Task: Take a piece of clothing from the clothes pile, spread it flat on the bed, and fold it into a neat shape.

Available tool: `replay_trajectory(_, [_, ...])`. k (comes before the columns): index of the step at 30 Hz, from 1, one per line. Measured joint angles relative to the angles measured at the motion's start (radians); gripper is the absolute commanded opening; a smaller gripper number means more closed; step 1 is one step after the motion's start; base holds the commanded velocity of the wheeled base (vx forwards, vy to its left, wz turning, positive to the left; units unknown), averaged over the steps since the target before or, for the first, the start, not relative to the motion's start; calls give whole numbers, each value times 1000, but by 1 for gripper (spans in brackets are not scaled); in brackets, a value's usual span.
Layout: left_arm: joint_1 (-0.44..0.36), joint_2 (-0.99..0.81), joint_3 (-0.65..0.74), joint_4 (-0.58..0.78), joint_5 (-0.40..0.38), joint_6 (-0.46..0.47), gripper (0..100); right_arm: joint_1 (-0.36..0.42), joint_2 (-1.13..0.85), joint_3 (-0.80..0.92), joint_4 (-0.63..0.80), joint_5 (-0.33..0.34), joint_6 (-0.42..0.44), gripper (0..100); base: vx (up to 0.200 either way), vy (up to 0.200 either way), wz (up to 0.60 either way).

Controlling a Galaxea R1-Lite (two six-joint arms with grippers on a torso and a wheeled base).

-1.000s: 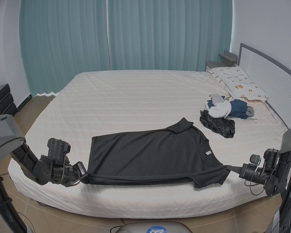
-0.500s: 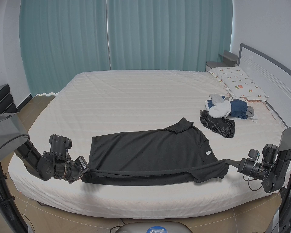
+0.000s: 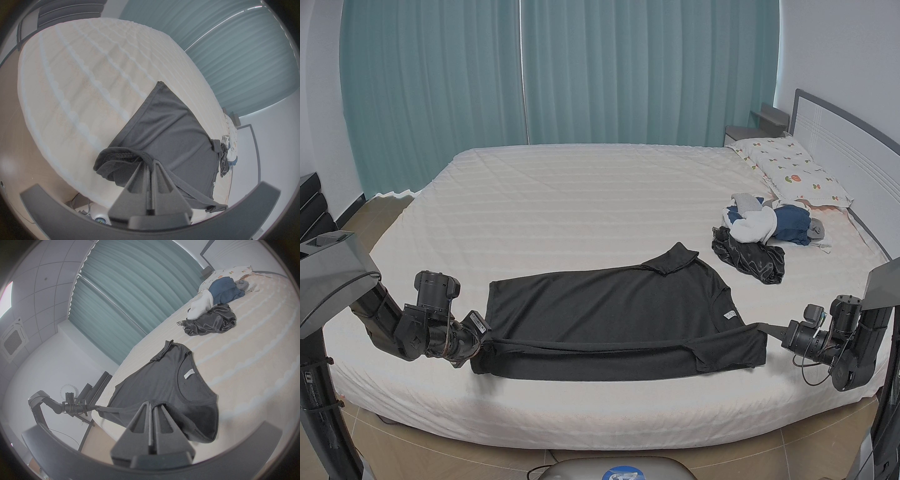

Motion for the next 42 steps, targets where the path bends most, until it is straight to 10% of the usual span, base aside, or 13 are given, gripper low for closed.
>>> replay_trajectory(29, [-14, 141, -97, -91, 99, -31, 0, 49, 164, -176, 0, -150, 17, 0, 0, 0, 0])
replay_trajectory(30, [-14, 143, -98, -91, 99, -31, 100, 50, 167, -179, 0, -155, 17, 0, 0, 0, 0])
replay_trajectory(32, [-16, 146, -100, -91, 99, -31, 100, 54, 175, -187, 0, -160, 19, 0, 0, 0, 0])
replay_trajectory(33, [-16, 147, -101, -91, 99, -31, 100, 57, 180, -192, 0, -163, 21, 100, 0, 0, 0])
replay_trajectory(42, [-21, 156, -111, -97, 131, -62, 100, 81, 218, -236, 0, -278, 54, 100, 0, 0, 0])
